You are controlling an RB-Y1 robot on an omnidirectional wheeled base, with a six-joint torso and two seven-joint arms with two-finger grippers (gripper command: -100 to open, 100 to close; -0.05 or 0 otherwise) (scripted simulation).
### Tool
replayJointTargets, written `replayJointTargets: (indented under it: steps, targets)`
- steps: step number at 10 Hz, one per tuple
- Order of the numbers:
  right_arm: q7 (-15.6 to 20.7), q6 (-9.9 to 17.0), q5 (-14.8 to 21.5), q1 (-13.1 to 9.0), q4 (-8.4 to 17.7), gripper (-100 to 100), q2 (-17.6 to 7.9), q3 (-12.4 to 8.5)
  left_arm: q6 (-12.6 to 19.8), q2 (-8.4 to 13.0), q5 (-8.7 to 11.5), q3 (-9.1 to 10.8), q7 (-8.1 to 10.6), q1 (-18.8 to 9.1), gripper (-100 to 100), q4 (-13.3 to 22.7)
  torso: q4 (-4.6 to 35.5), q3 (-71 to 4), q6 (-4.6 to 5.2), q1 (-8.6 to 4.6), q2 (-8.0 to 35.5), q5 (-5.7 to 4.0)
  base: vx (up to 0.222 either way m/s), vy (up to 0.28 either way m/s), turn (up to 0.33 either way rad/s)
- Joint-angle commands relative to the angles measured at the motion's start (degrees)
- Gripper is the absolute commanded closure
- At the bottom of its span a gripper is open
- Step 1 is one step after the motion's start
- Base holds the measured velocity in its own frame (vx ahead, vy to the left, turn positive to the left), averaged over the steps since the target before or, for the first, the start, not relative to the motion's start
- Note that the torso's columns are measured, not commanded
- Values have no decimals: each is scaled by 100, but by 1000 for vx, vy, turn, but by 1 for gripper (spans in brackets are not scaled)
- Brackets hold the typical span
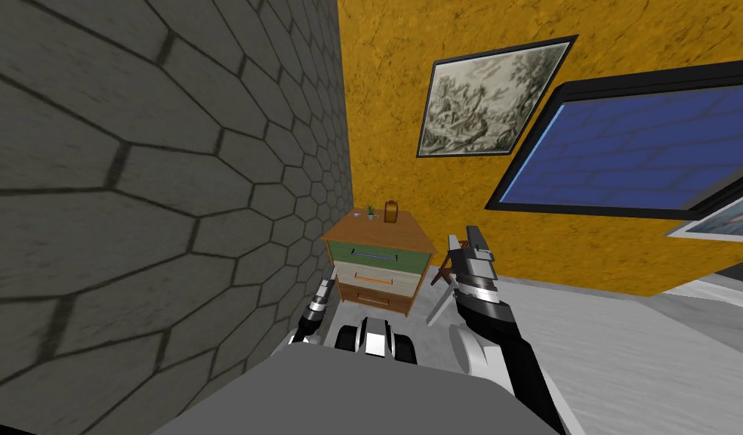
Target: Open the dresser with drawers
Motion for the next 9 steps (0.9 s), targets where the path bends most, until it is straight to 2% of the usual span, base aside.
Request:
replayJointTargets:
  steps: [1,5,9]
  targets:
    - [0,0,0,0,0,0,0,0,-182,-71,-10,-9,-3,-84,-100,325,-1,-3,0,-1,-5,0,106,-3,1]
    - [0,0,0,0,0,0,0,0,-543,-388,-32,-29,-14,-269,-100,960,0,1,0,-1,1,0,100,-6,2]
    - [0,0,0,-1,0,0,0,0,-772,-907,-46,-41,-20,-387,-100,1364,3,8,0,1,13,1,78,4,1]
